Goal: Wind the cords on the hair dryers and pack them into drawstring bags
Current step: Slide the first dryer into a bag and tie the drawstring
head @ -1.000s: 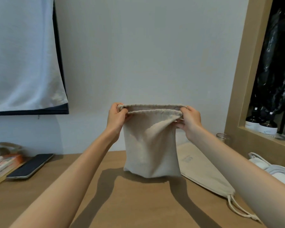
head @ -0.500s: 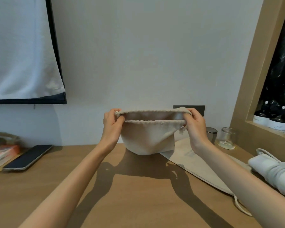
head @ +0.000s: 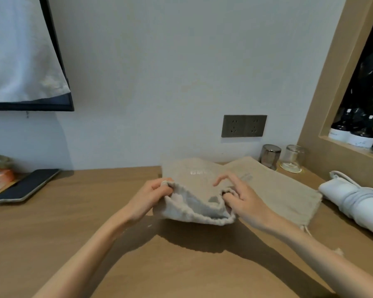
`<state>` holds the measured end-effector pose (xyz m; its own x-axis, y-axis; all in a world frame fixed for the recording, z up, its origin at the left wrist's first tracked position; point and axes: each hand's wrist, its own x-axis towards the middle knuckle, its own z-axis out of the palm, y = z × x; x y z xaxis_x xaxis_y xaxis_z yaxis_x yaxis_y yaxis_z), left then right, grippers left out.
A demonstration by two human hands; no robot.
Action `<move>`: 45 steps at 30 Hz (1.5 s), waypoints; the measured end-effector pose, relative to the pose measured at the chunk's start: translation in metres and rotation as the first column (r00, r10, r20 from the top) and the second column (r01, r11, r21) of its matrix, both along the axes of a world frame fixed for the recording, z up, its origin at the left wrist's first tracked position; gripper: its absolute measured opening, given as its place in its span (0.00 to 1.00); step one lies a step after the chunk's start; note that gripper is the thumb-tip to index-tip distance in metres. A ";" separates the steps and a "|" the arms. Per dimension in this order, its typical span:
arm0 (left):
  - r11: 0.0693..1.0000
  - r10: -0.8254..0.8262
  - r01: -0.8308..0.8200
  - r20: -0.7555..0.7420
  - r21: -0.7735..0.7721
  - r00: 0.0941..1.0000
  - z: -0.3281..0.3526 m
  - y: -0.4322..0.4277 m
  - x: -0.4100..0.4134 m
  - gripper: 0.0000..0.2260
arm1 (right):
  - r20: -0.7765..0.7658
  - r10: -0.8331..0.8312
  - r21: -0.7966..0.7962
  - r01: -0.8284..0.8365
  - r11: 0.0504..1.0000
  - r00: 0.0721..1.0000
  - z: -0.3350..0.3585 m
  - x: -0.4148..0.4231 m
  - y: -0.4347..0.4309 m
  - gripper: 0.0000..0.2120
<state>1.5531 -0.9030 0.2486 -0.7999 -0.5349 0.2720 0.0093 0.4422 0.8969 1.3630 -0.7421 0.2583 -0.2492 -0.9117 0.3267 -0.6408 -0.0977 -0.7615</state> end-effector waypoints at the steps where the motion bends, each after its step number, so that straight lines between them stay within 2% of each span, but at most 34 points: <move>1: 0.994 -0.059 0.066 0.087 -0.082 0.995 -0.004 0.002 0.001 0.16 | -0.138 0.053 0.080 -0.042 0.996 0.989 -0.005 0.000 0.003 0.11; 2: 0.981 -0.085 0.113 0.181 -0.155 0.980 -0.008 0.005 0.002 0.15 | -0.245 0.112 0.158 -0.075 0.985 0.963 -0.010 -0.001 0.005 0.14; 4: 0.944 -0.036 0.132 0.306 -0.301 0.951 -0.017 0.008 0.002 0.12 | -0.320 0.186 0.279 -0.096 0.956 0.929 -0.018 -0.002 0.005 0.18; 6: 0.908 0.037 0.095 0.303 -0.408 0.952 -0.022 0.009 0.000 0.13 | -0.336 0.177 0.320 -0.064 0.945 0.925 -0.023 0.000 0.001 0.21; 10: 0.838 0.131 0.052 0.292 -0.543 0.947 -0.026 0.002 -0.004 0.14 | -0.393 0.119 0.278 -0.006 0.961 0.912 -0.031 0.000 -0.012 0.21; 12: 0.840 0.189 0.006 0.303 -0.542 0.934 -0.031 -0.008 -0.006 0.14 | -0.469 0.083 0.265 0.050 0.963 0.879 -0.032 -0.004 -0.020 0.22; 15: 0.864 0.215 -0.025 0.324 -0.503 0.922 -0.039 -0.022 -0.009 0.22 | -0.553 0.019 0.197 0.108 0.974 0.833 -0.037 -0.012 -0.033 0.23; 18: 0.874 0.189 -0.017 0.307 -0.486 0.933 -0.046 -0.028 -0.017 0.20 | -0.664 -0.056 0.170 0.225 0.959 0.745 -0.049 -0.025 -0.048 0.25; 21: 0.890 0.182 -0.028 0.299 -0.455 0.937 -0.053 -0.027 -0.029 0.22 | -0.740 -0.136 0.126 0.335 0.934 0.659 -0.058 -0.030 -0.054 0.24; 26: 0.930 0.158 -0.034 0.317 -0.365 0.935 -0.058 -0.022 -0.036 0.19 | -0.738 -0.233 0.072 0.416 0.906 0.634 -0.063 -0.033 -0.055 0.24; 28: 0.947 0.106 -0.018 0.260 -0.320 0.960 -0.054 -0.021 -0.031 0.09 | -0.721 -0.289 0.027 0.442 0.897 0.630 -0.067 -0.032 -0.052 0.23; 29: 0.958 0.075 -0.004 0.236 -0.288 0.969 -0.051 -0.020 -0.026 0.07 | -0.706 -0.323 0.004 0.459 0.888 0.630 -0.068 -0.033 -0.051 0.22; 31: 0.982 0.011 0.032 0.225 -0.187 0.974 -0.047 -0.022 -0.014 0.12 | -0.675 -0.370 -0.003 0.499 0.867 0.639 -0.067 -0.035 -0.045 0.20; 33: 0.987 0.014 0.025 0.237 -0.159 0.971 -0.045 -0.028 -0.003 0.18 | -0.610 -0.405 0.014 0.521 0.853 0.681 -0.063 -0.036 -0.036 0.18; 36: 0.983 0.076 -0.030 0.249 -0.181 0.966 -0.042 -0.034 0.004 0.19 | -0.498 -0.459 -0.062 0.498 0.865 0.736 -0.055 -0.024 -0.021 0.14; 39: 0.979 0.093 -0.043 0.256 -0.197 0.962 -0.035 -0.037 0.007 0.18 | -0.546 -0.445 -0.291 0.338 0.895 0.710 -0.054 0.000 -0.014 0.13; 40: 0.978 0.094 -0.039 0.266 -0.204 0.959 -0.033 -0.037 0.008 0.16 | -0.570 -0.410 -0.315 0.271 0.909 0.712 -0.054 0.010 -0.015 0.13; 42: 0.976 0.096 -0.036 0.277 -0.214 0.956 -0.032 -0.038 0.010 0.12 | -0.611 -0.315 -0.270 0.182 0.945 0.726 -0.053 0.031 -0.022 0.15; 45: 0.974 0.089 -0.024 0.282 -0.227 0.955 -0.032 -0.040 0.013 0.08 | -0.626 -0.240 -0.190 0.154 0.970 0.742 -0.055 0.053 -0.040 0.16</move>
<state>1.5665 -0.9431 0.2170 -0.8317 -0.5348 0.1494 -0.2660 0.6199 0.7383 1.4162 -0.7826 0.2034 -0.1117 -0.8094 0.5766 -0.9874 0.0251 -0.1561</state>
